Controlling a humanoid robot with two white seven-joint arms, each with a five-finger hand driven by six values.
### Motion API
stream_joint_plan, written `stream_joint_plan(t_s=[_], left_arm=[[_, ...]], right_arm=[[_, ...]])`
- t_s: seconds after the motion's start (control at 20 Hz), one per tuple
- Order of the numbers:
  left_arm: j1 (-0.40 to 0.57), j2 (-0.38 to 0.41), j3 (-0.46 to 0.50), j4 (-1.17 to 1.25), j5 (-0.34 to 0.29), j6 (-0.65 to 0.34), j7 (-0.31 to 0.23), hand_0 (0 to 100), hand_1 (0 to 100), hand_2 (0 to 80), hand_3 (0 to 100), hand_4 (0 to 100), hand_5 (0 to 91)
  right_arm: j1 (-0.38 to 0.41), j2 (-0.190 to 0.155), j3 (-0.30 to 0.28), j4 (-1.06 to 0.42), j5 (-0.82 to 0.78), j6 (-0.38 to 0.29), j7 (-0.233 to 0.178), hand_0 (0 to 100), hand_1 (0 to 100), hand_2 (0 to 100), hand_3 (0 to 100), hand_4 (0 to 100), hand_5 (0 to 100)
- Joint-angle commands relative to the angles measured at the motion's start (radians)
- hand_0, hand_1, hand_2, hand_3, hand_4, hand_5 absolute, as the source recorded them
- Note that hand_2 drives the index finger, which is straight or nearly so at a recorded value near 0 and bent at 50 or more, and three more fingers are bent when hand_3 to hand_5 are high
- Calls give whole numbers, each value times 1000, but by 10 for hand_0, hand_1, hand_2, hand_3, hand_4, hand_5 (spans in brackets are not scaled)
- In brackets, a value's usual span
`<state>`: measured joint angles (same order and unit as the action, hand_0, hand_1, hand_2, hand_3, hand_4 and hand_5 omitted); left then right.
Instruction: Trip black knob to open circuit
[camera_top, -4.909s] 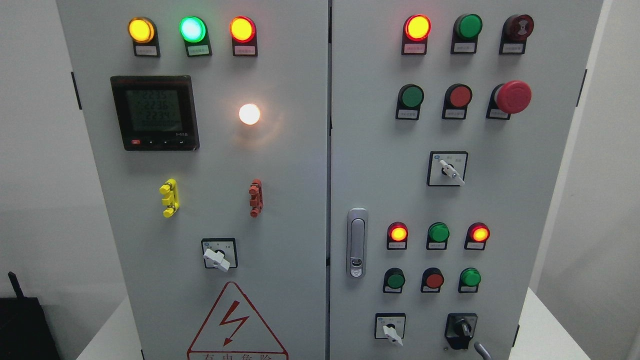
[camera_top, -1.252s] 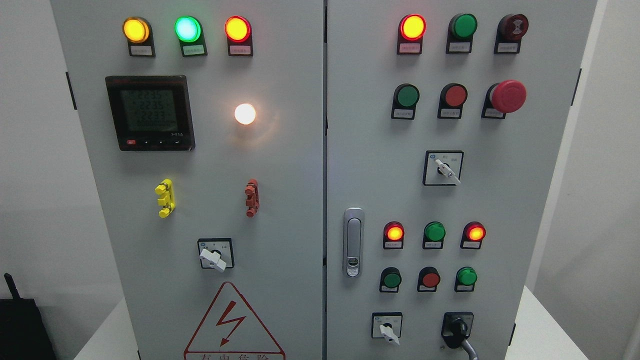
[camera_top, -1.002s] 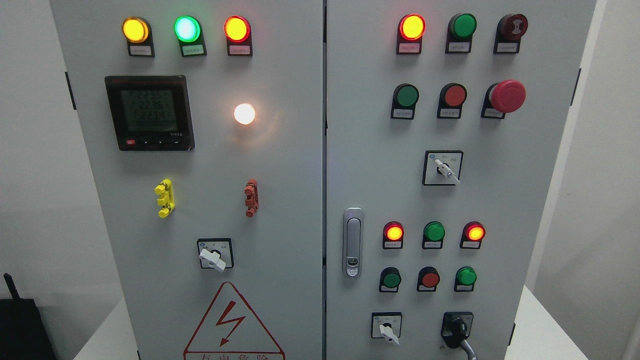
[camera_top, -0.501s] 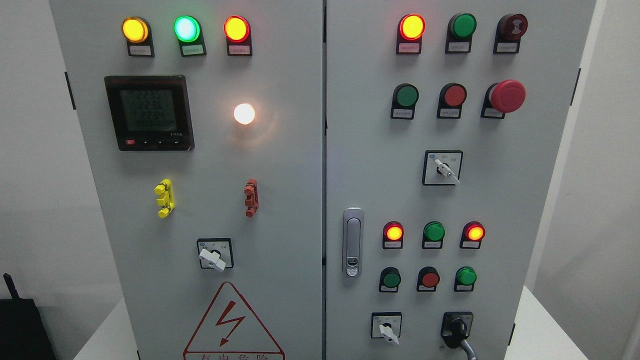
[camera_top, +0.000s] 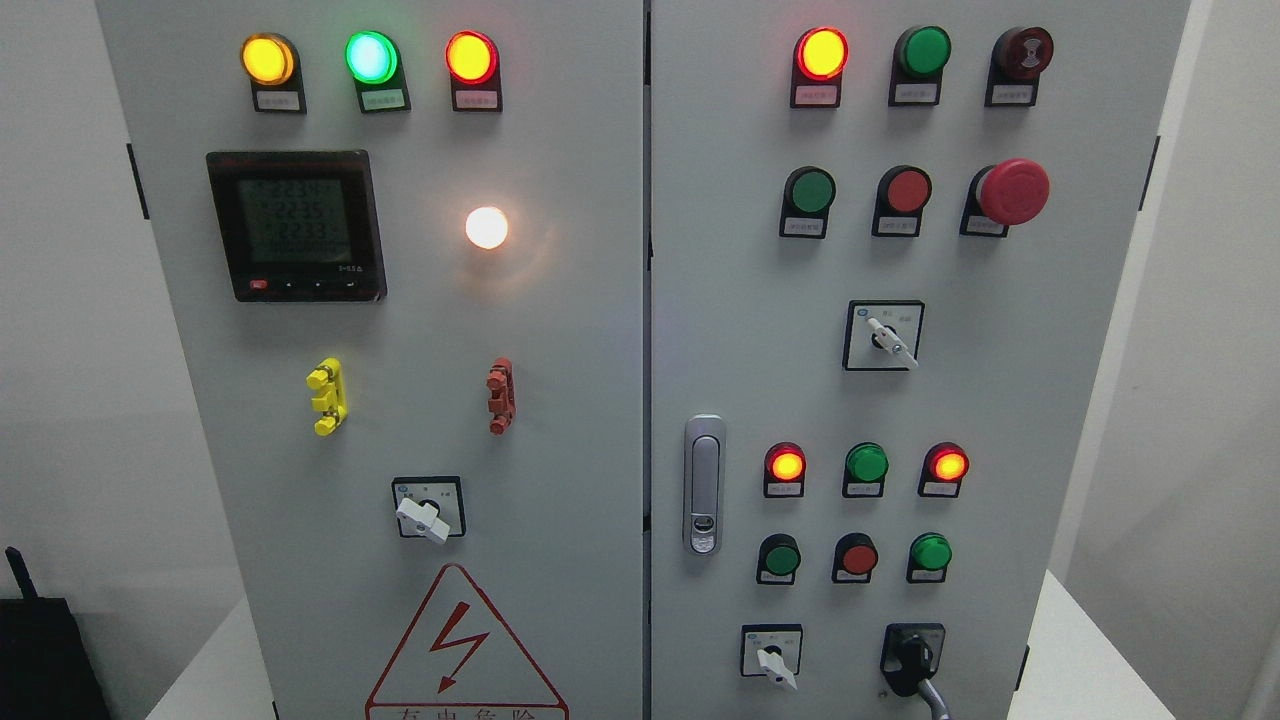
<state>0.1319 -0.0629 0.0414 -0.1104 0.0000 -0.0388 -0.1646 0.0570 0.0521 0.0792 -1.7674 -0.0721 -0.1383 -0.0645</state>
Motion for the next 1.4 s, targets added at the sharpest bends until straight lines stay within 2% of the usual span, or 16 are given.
stream_joint_plan(t_s=[0.0,1.35], left_arm=[[0,0,0,0,-23,-1,1,120,389,0,0,0,0],[0,0,0,0,-23,-1,1,120,389,0,0,0,0]], right_arm=[[0,0,8,-3,0,-1,0,0,0,0,1000,1000,1000],[-9,2,22,-3,-6,-6,0,0,0,0,1000,1000,1000]])
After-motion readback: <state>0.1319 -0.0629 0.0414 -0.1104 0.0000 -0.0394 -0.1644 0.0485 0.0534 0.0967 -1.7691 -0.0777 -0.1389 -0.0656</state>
